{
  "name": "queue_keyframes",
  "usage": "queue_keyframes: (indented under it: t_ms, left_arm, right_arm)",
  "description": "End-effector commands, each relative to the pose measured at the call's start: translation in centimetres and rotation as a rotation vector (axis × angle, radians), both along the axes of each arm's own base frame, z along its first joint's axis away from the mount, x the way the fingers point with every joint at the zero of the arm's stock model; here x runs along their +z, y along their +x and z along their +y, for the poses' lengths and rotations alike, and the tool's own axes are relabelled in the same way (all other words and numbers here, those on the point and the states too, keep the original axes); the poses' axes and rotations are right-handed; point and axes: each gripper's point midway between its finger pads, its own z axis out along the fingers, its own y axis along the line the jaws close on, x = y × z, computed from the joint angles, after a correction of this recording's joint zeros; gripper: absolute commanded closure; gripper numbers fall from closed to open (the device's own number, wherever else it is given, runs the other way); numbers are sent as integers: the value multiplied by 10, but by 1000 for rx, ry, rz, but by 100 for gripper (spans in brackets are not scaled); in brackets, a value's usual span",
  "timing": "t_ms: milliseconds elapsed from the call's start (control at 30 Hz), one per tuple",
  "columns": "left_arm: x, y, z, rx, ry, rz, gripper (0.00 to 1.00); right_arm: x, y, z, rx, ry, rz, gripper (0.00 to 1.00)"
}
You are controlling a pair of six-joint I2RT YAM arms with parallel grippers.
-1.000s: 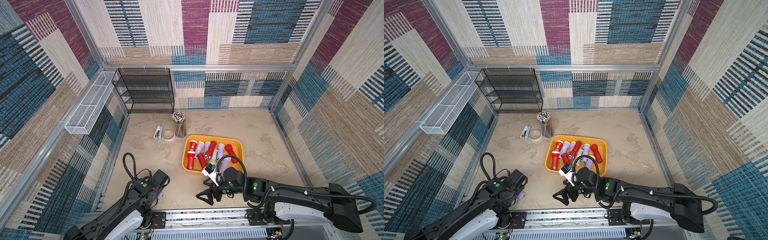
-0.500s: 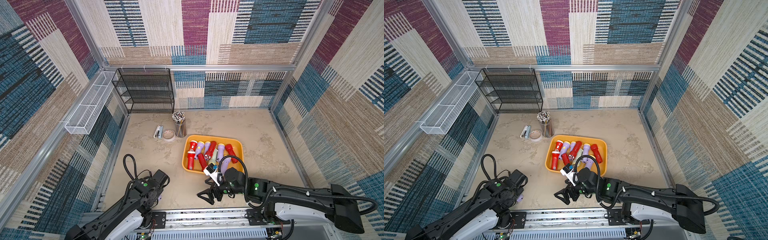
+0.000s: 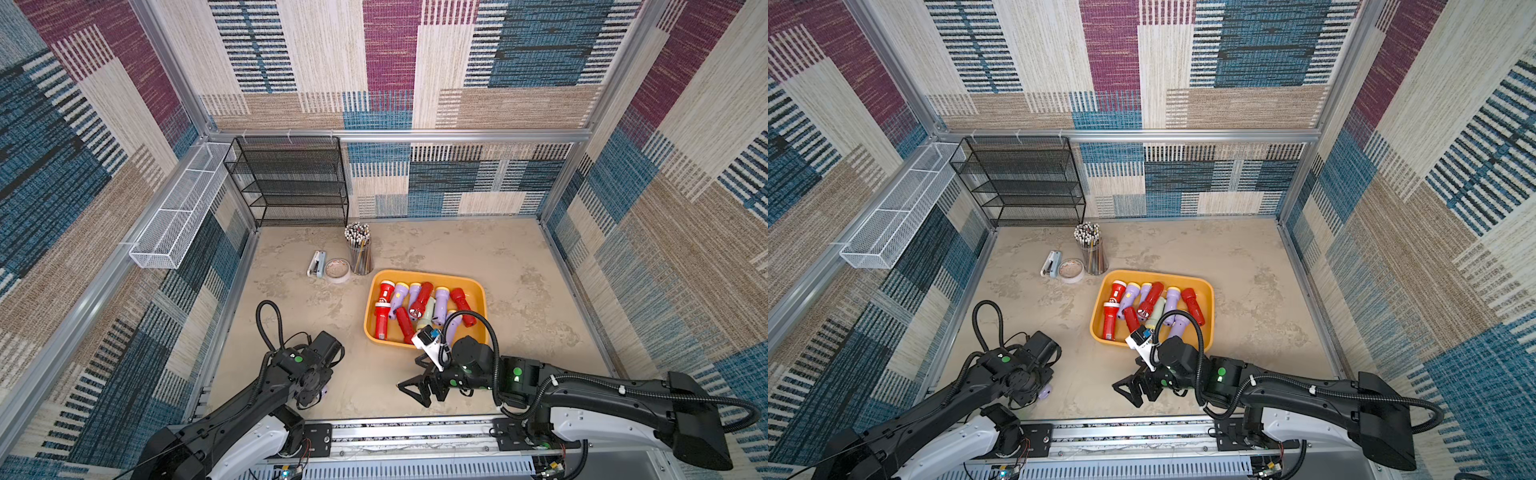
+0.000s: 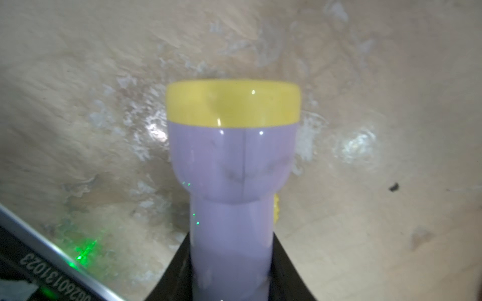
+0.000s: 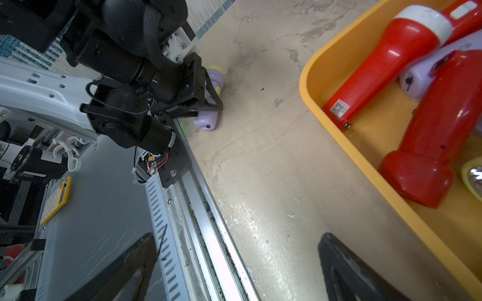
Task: Put the flashlights into the storage boxes
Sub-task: Pick up the flashlight from the center of the board.
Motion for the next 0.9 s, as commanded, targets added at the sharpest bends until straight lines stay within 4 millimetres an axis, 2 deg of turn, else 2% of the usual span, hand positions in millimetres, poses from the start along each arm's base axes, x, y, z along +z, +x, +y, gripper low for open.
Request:
queue_keyframes:
  t_ms: [0,400,600,867]
  left_arm:
    - [9,10,-9,-59,-19,-26,77]
    - [57,52,-40,-241,-24,-103,80]
    - [82,69,-52,-322,-19,-167,80]
    - [110,91,-76,-417,-27,-224,80]
  right_arm:
    - [5,8,-2,-41,-12,-32,0]
    - [8,19,-4,-108,-37,-30,0]
    - [23,28,-3,-147,-31,-55,0]
    - [28,36,-1,-185,-65,-60,0]
